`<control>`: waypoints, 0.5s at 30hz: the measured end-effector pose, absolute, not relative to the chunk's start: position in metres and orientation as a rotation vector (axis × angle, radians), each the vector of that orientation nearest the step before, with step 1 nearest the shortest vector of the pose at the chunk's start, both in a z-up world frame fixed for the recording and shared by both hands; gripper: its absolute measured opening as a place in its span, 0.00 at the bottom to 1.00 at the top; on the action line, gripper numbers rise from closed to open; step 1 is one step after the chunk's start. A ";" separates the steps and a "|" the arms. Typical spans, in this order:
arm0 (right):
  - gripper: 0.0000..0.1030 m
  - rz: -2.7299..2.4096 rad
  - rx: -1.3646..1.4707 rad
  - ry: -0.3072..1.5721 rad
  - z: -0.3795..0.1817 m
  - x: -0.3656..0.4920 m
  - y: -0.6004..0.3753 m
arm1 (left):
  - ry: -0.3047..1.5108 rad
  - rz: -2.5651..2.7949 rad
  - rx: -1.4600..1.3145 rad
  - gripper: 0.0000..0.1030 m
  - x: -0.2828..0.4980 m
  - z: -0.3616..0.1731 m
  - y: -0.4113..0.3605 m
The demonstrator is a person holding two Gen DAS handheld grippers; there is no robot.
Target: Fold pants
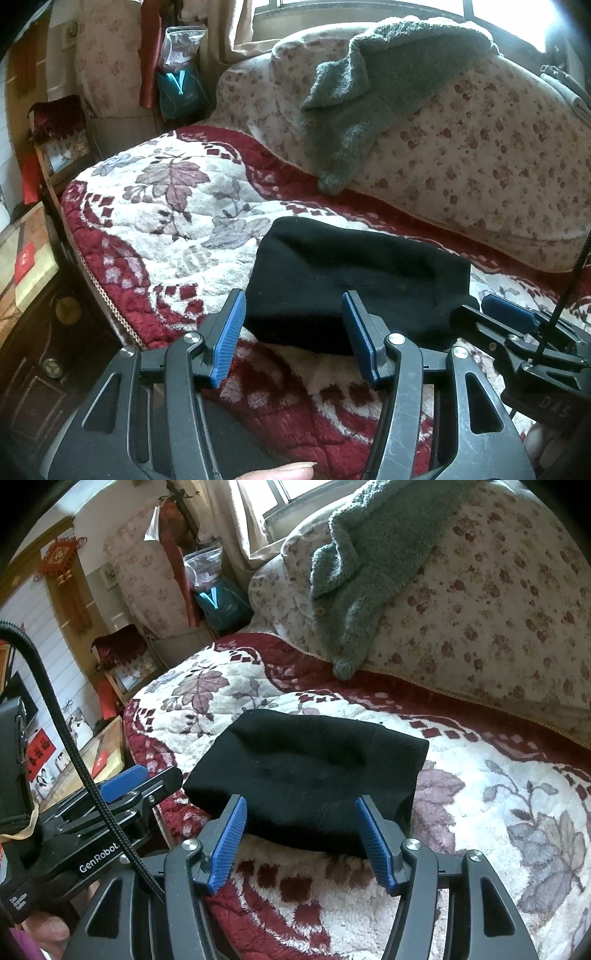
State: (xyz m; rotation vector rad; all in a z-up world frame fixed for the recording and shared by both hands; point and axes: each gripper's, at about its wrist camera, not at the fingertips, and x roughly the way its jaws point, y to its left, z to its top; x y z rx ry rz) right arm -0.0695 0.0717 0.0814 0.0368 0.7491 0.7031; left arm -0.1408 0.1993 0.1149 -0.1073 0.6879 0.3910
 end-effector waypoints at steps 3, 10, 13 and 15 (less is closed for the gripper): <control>0.58 0.705 0.031 0.754 0.081 -0.070 0.073 | 0.688 0.390 -0.107 0.52 -0.141 0.115 0.200; 0.59 0.709 0.025 0.756 0.080 -0.072 0.076 | 0.683 0.395 -0.109 0.52 -0.144 0.115 0.199; 0.59 0.712 0.023 0.765 0.078 -0.071 0.079 | 0.685 0.394 -0.110 0.52 -0.144 0.115 0.198; 0.59 0.713 0.020 0.766 0.078 -0.070 0.080 | 0.684 0.397 -0.111 0.52 -0.145 0.115 0.199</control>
